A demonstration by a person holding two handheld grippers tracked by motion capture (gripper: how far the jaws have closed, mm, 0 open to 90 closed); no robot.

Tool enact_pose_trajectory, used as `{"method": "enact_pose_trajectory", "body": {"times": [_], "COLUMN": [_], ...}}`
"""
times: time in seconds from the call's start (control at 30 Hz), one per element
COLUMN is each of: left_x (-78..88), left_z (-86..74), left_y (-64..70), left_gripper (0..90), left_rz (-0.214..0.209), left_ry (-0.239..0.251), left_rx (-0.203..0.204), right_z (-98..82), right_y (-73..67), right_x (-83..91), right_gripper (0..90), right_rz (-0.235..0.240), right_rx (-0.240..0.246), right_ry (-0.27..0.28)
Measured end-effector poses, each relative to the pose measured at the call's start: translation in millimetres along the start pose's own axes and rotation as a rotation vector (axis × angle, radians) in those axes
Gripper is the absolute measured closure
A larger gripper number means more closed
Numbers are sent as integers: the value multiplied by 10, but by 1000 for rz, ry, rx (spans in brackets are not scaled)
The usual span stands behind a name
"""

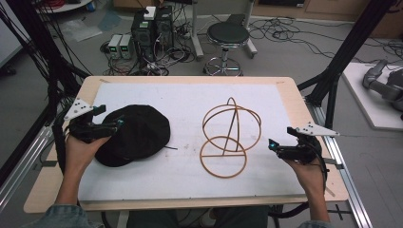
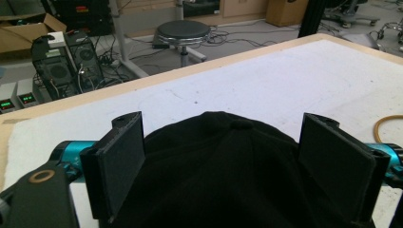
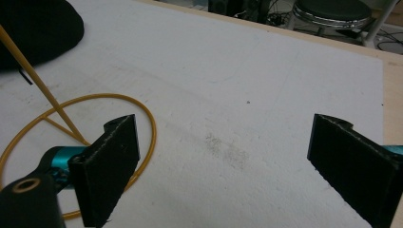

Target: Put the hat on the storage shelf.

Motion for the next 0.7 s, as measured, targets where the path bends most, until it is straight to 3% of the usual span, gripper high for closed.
{"method": "enact_pose_trajectory", "body": {"times": [0.43,0.7], "left_x": [-307,-433], "left_z": [8,29], "left_y": [83,183], "left_gripper": [165,179], "left_rz": [3,13], "left_ry": [-81,-117], "left_rx": [-17,-83], "right_z": [-89,-146], "right_y": [-13,-13], "right_x": [82,115], "right_gripper": [100,100], "right_rz": [-9,-11], "right_rx": [2,-3], "right_ry": [-8,-17]}}
Point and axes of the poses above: each handheld gripper's, and its own axes: x roughly backward along the jaws, z roughly out of its top, y roughly to its right, the point moved 7 cm from there along -x, roughly forward along the jaws, and after that the axes turned 9 degrees about -y, right-handed, at the moved point
